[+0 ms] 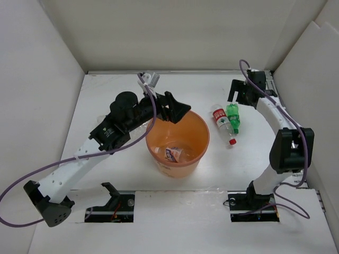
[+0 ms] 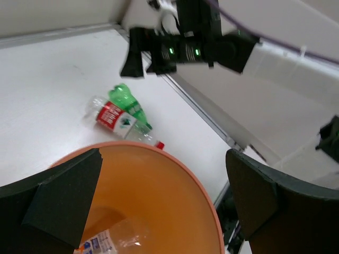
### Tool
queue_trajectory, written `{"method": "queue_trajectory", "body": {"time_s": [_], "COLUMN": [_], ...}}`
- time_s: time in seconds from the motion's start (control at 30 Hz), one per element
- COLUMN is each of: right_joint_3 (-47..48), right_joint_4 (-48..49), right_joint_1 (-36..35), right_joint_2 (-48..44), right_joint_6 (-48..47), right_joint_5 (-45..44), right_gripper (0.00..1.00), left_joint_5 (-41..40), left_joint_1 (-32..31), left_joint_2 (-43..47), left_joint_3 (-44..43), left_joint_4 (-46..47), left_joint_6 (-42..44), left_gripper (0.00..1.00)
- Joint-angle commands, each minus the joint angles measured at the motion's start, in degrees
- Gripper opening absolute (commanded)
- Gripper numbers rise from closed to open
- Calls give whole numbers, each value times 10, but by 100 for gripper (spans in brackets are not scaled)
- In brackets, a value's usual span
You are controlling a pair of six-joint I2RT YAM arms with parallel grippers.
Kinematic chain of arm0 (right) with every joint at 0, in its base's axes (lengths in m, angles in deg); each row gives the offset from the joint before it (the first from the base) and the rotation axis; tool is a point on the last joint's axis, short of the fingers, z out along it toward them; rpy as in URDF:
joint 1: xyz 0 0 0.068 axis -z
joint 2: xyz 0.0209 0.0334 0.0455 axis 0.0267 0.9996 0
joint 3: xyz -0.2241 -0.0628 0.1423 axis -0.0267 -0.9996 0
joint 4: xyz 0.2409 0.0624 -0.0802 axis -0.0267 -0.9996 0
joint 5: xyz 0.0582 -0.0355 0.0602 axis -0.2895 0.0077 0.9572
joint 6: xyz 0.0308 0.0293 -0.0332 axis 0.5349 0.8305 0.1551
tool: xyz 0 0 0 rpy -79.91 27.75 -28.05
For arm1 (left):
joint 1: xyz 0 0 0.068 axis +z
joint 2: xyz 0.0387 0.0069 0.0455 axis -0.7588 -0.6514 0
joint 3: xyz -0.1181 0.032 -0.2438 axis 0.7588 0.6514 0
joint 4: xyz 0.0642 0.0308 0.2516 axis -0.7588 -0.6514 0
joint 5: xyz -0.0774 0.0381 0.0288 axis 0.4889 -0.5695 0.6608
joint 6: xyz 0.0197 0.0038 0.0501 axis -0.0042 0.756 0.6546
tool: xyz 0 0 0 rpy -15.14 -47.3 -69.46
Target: Put the plastic bottles in the bin
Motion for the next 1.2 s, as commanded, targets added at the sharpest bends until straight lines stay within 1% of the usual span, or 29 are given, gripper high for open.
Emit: {"method": "queue_trajectory", "body": {"time_s": [0.0,0.03,0.07,0.13,0.2,0.3,0.43,0.5,0.57,0.63,0.67,0.73,0.77,0.8,0.83,0.87,0.9,0.93,0.97,1.0,1.03,1.07,1.1,1.17], "right_joint_3": [-21,-27,-27,-34,-34,-20,-13,4,27,34,40,40,40,45,51,58,74,82,91,101,121,131,139,162], "right_joint_4": [1,6,11,11,17,11,5,5,-1,-1,-1,-1,-1,-1,-1,-1,-8,-15,-20,-20,-34,-34,-34,-34], "right_joint_1": [5,5,5,10,10,10,16,22,28,28,34,34,39,39,39,39,39,39,39,39,39,39,39,39], "right_joint_2": [23,23,33,50,63,105,130,152,169,183,183,189,189,183,178,173,167,152,141,132,107,94,79,35], "right_joint_6": [-13,-13,-13,-13,-13,-18,-18,-18,-24,-24,-24,-24,-24,-24,-24,-24,-24,-24,-24,-24,-24,-24,-24,-24], "right_joint_5": [-10,-5,-5,-5,-5,-12,-12,-12,-2,4,4,10,15,15,9,9,9,9,9,9,9,33,49,86], "right_gripper": [99,99,99,97,97,96,96,95,89,80,69,57,41,32,25,17,14,8,5,0,0,0,0,0], "left_joint_5": [-127,-166,-174,-174,-174,-174,-180,-186,-186,-186,-186,-186,-186,-186,-186,-170,-161,-150,-129,-114,-97,-68,-51,-20], "left_joint_1": [1,1,1,1,1,1,1,1,1,1,1,1,1,1,1,1,1,1,1,1,1,1,1,1], "left_joint_2": [-8,-25,-32,-44,-50,-50,-45,-39,-39,-33,-33,-28,-28,-28,-28,-34,-41,-49,-68,-80,-92,-118,-131,-155], "left_joint_3": [-88,-105,-131,-146,-146,-141,-141,-141,-147,-147,-147,-147,-147,-147,-147,-147,-147,-147,-147,-160,-168,-187,-187,-224], "left_joint_4": [-62,-97,-109,-121,-121,-121,-128,-133,-133,-133,-138,-139,-139,-139,-132,-132,-126,-126,-118,-111,-106,-98,-98,-84], "left_joint_6": [-36,-36,-36,-36,-36,-41,-41,-41,-41,-35,-35,-35,-30,-29,-23,-23,-18,-11,-11,-6,-6,-1,0,13], "left_gripper": [99,99,99,99,99,99,99,99,99,99,99,99,99,99,99,99,99,99,99,99,99,99,99,99]}}
